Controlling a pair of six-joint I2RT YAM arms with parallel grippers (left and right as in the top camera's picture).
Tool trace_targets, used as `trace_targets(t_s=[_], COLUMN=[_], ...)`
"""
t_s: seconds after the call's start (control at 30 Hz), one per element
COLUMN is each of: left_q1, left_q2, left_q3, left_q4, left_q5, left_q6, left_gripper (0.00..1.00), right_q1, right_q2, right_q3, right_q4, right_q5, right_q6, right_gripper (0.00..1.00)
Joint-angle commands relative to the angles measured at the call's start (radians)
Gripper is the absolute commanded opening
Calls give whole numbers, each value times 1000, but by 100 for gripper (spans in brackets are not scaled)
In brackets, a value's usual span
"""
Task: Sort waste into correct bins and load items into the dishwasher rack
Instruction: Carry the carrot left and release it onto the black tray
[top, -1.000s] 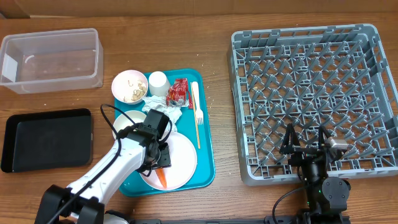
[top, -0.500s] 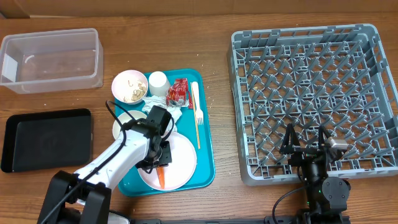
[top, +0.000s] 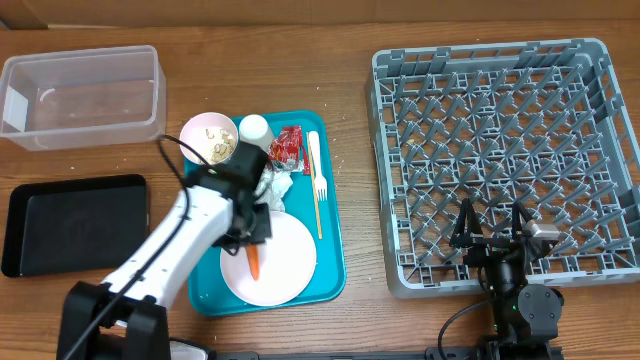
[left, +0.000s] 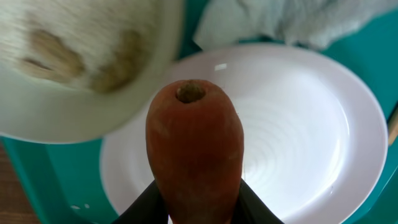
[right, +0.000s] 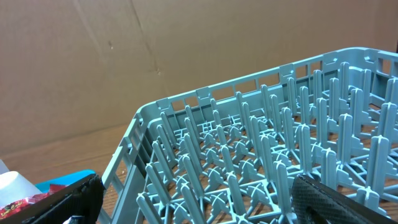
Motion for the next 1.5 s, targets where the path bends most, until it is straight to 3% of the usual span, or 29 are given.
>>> trace_targets(t_s=[0.0, 0.3, 0.43, 0.6, 0.7, 0.9, 1.07, 1.47], left_q1=[132, 568, 721, 857, 890, 927, 947, 981], left_q2=[5, 5, 5, 8, 9, 10, 17, 206], left_q3=[84, 119, 119, 117, 117, 117, 117, 117], left_q4=[-24, 107, 175, 258, 293, 311, 316, 405], left_q5=[-42, 15, 91, 80, 48, -176, -262, -212], left_q6=[52, 17, 11, -39, -70, -221, -249, -250], left_gripper=[4, 4, 4, 9, 11, 18, 20, 30], right_q1=[5, 5, 5, 5, 5, 5, 5, 5], right_q2=[-11, -11, -11, -11, -11, -11, -11, -11], right_q3=[-11, -10, -10, -10, -10, -11, -11, -10], right_q4=[8, 8, 8, 8, 8, 8, 8, 8], right_q5=[-5, -5, -5, -5, -5, -5, -5, -5], right_q6=[-7, -7, -7, -7, -7, -7, -7, -7], right_gripper=[100, 100, 100, 100, 100, 100, 100, 100])
